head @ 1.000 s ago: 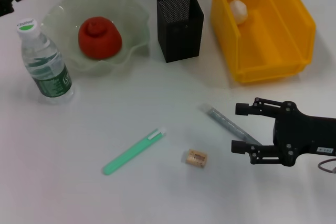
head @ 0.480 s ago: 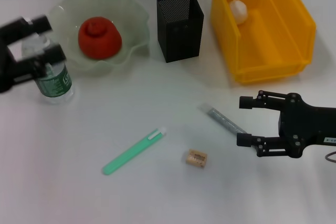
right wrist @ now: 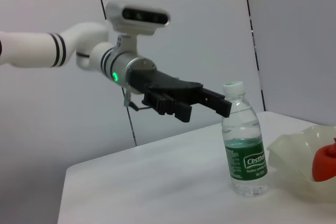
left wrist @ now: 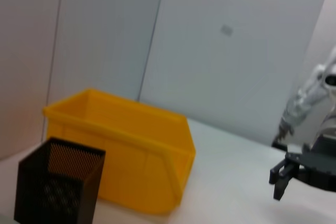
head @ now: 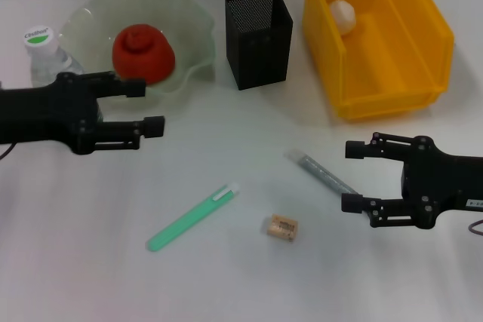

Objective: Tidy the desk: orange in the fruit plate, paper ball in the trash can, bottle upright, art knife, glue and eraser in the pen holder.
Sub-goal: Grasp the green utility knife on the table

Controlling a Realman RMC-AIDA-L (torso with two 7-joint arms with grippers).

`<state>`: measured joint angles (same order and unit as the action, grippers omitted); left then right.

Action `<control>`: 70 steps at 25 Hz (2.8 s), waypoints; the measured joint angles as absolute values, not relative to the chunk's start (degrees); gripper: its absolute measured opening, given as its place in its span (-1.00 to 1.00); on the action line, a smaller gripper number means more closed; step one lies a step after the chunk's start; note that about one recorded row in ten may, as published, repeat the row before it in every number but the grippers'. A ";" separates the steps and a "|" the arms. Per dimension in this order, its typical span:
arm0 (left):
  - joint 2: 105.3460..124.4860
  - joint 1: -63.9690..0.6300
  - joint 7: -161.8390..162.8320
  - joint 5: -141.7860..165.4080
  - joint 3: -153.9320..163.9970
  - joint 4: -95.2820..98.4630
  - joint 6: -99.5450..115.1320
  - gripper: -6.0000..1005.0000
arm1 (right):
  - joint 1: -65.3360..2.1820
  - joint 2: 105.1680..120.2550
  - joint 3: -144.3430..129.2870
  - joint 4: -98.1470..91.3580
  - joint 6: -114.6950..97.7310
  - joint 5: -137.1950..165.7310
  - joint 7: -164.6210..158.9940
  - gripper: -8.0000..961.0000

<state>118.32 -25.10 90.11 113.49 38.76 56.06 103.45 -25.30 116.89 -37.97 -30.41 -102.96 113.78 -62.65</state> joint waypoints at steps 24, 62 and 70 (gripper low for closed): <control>119.11 -44.74 133.74 143.07 75.57 69.89 96.10 0.48 | -25.46 117.22 -37.88 -30.45 -100.82 114.64 -60.63 0.69; 119.18 -48.83 144.88 147.35 98.31 61.96 88.21 0.34 | -26.32 118.23 -39.60 -30.25 -95.02 116.18 -58.42 0.68; 119.18 -49.02 145.64 145.26 98.85 61.96 88.95 0.31 | -26.31 118.23 -39.64 -30.52 -94.55 116.59 -58.78 0.68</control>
